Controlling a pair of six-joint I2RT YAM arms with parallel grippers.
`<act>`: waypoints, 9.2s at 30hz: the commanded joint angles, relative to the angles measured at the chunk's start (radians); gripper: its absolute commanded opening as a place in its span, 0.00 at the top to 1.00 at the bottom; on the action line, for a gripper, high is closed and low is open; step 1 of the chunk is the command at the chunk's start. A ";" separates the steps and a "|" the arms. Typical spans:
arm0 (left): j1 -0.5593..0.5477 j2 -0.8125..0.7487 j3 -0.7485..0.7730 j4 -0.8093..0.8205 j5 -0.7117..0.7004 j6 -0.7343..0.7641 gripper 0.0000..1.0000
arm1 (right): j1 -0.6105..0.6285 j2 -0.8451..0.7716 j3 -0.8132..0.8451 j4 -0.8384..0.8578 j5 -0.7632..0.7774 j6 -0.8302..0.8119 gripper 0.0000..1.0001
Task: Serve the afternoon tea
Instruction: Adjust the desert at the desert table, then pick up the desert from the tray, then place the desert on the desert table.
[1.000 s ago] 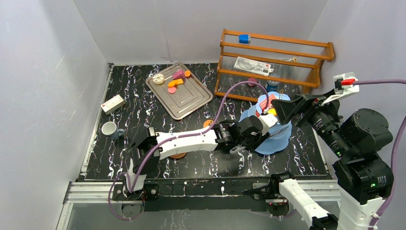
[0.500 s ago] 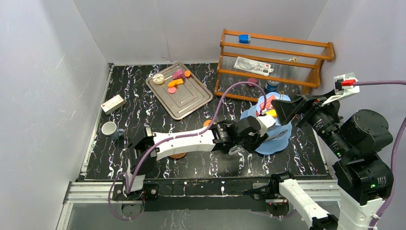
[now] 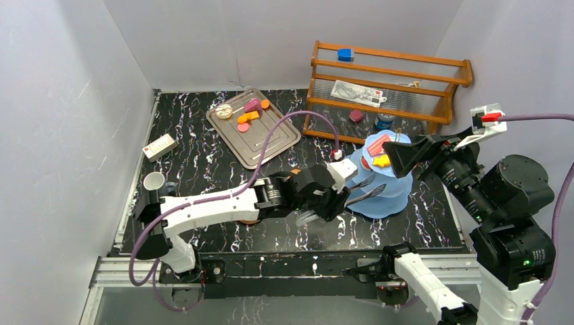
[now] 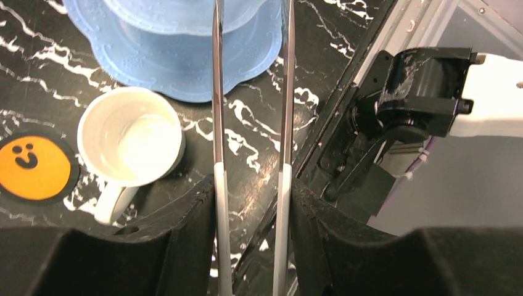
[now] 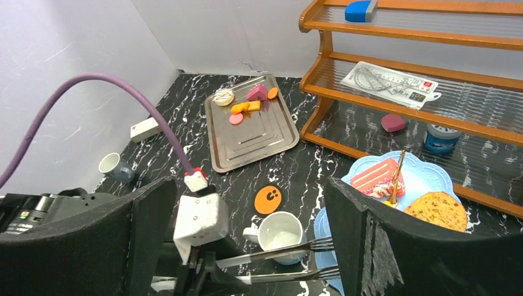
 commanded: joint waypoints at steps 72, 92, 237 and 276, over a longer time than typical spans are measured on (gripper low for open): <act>1.016 0.252 0.161 -0.257 0.032 0.124 0.51 | -0.001 -0.039 -0.179 0.129 -0.059 0.002 0.01; 1.017 0.276 0.184 -0.265 0.003 0.146 0.57 | -0.001 -0.061 -0.178 0.119 -0.049 0.016 0.01; 0.167 0.313 0.422 -0.139 0.313 0.011 0.55 | 0.000 -0.013 -0.093 0.101 -0.025 0.009 0.02; 0.213 0.010 0.188 -0.442 -0.237 -0.066 0.57 | 0.000 -0.013 -0.119 0.113 -0.037 0.012 0.01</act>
